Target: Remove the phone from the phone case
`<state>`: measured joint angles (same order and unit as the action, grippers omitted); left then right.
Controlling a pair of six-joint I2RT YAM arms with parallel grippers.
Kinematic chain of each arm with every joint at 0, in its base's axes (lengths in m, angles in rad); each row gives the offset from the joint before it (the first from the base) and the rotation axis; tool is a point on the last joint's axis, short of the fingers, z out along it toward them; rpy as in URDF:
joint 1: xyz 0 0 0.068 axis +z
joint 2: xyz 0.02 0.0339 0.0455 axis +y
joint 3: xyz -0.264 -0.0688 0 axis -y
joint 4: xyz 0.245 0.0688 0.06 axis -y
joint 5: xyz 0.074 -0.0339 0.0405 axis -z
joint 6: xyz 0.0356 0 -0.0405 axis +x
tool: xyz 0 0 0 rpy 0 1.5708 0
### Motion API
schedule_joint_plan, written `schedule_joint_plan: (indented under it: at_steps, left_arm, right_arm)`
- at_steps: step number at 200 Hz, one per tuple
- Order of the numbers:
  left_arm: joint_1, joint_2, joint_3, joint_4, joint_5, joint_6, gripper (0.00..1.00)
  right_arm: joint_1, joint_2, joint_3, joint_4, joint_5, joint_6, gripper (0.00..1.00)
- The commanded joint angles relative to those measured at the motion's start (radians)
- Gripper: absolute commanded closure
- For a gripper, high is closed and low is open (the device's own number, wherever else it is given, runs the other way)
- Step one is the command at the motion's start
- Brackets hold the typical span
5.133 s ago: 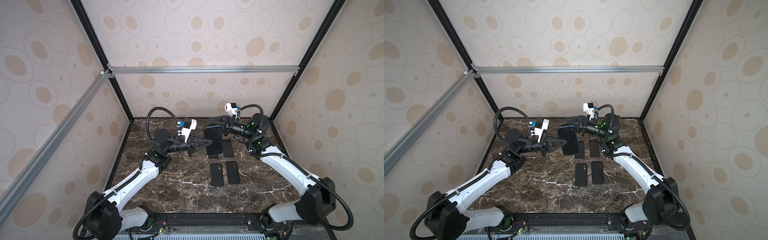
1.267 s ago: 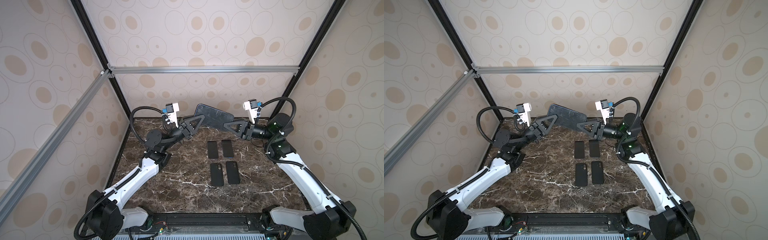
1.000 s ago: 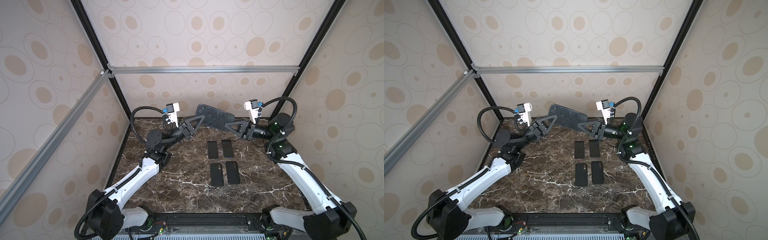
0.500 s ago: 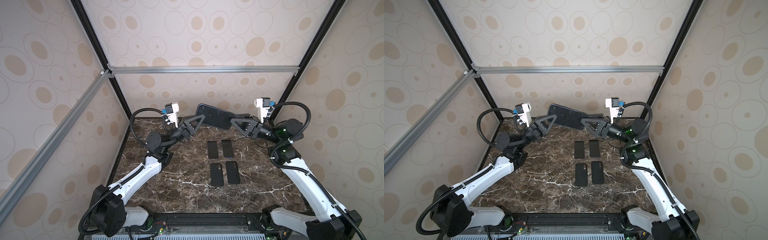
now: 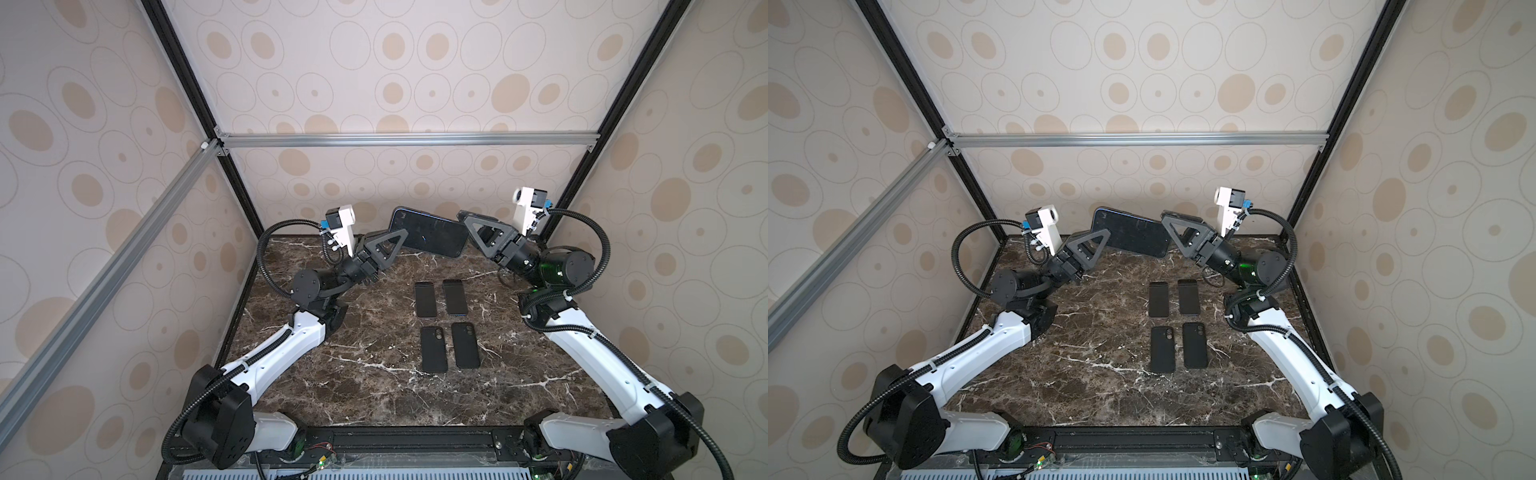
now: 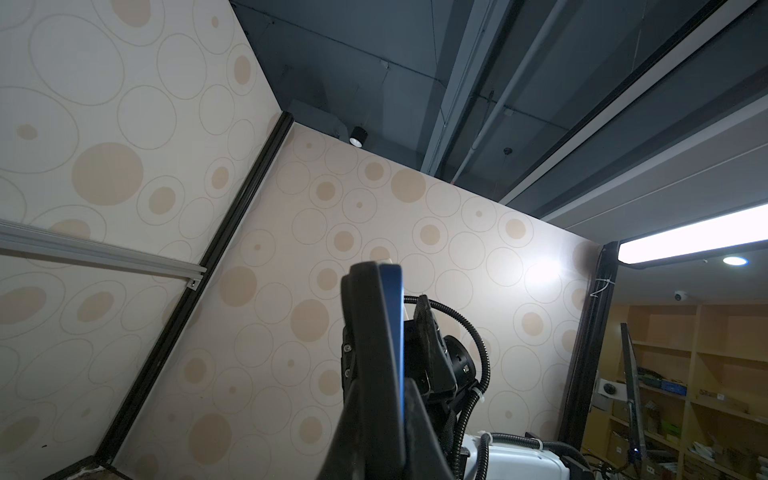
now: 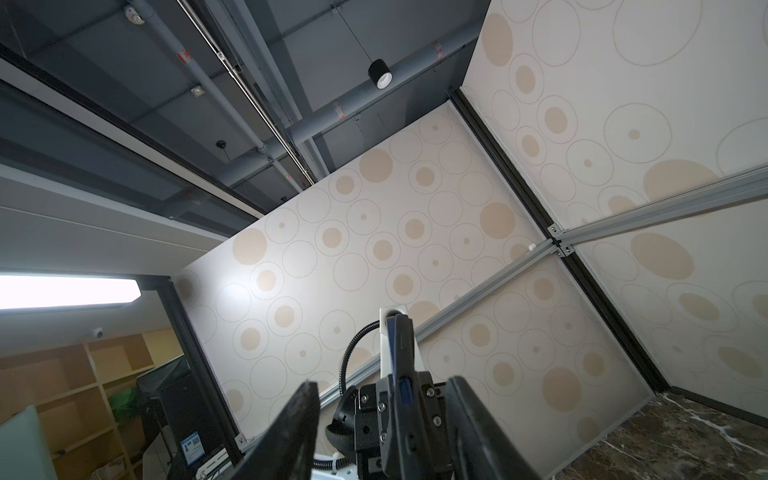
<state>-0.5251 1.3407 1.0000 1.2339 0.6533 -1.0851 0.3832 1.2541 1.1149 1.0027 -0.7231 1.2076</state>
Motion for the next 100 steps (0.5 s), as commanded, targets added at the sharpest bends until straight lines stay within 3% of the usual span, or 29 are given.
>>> schedule_joint_plan:
  at_steps: [1, 62, 100]
  left_arm:
    - [0.003, -0.031, 0.003, 0.087, -0.007, -0.013, 1.0]
    - [0.002, -0.045, -0.013, 0.086, -0.03, -0.002, 1.0]
    - [0.003, -0.049, -0.021, 0.107, -0.044, -0.005, 1.0]
  right_arm:
    - [0.013, 0.026, 0.004, 0.182, 0.028, 0.13, 0.56]
    - [0.034, 0.019, -0.022, 0.172, 0.031, 0.12, 0.71]
    - [0.033, -0.002, -0.043, 0.126, 0.033, 0.083, 0.64]
